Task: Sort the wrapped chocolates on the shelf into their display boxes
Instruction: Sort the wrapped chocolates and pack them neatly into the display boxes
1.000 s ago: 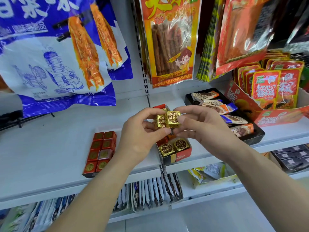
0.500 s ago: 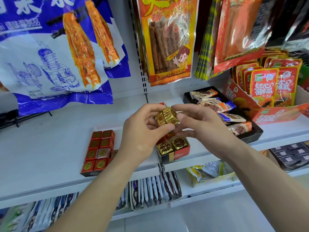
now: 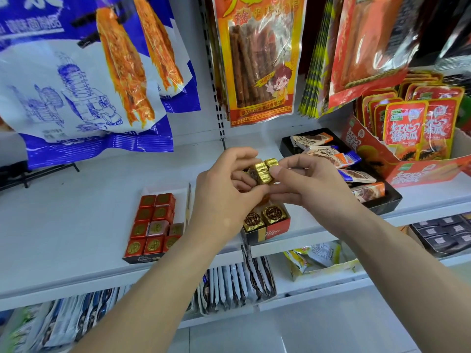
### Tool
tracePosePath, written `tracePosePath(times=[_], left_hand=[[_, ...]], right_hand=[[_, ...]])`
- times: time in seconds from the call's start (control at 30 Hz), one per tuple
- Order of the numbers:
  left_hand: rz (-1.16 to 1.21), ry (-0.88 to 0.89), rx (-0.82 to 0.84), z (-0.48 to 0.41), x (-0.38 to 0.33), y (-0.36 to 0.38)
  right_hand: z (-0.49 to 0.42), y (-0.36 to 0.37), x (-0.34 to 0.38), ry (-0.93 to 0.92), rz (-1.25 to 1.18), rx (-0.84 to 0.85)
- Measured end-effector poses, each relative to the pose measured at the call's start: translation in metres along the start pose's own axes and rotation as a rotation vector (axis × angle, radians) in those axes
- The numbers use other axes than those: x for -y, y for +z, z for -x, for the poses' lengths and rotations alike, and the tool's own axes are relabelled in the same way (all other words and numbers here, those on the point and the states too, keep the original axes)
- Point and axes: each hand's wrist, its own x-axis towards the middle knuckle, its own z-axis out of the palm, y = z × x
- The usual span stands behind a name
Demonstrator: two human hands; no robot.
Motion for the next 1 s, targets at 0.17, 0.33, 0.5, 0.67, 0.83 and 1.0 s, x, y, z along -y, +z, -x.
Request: tracePosePath(times=[0.17,0.33,0.5,0.67,0.83,1.0], left_hand=[[-0.110,0.030,-0.022,0.001,-0.001,0.000],[0.033,-0.008,0.052,0.002,-0.002,0.006],[0.094,-0.006,0.044,0.003,-0.001,0.011],[-0.045,0.033,-0.006,0.000,-0.001,0.009],[-0.088,0.025,0.022,0.001,-0.003,0.008],[-0.079,0.012,0.050,0.000,0.001,0.012]], right_hand=[[0.001,-0.001,-0.002,-0.008,0.073,0.009],[0.001,-0.006,-0.002,-0.020,0.113,-0.008],[0.000,-0.008,-0.002,-0.028,0.064,-0.046],[-0.001,-0.009,-0.003,-0.018,-0.021,-0.040],[0.000,-0.011,-0.001,-0.089,0.025,-0.046],[0.001,-0.008,0.000,-0.166,0.098,-0.055]])
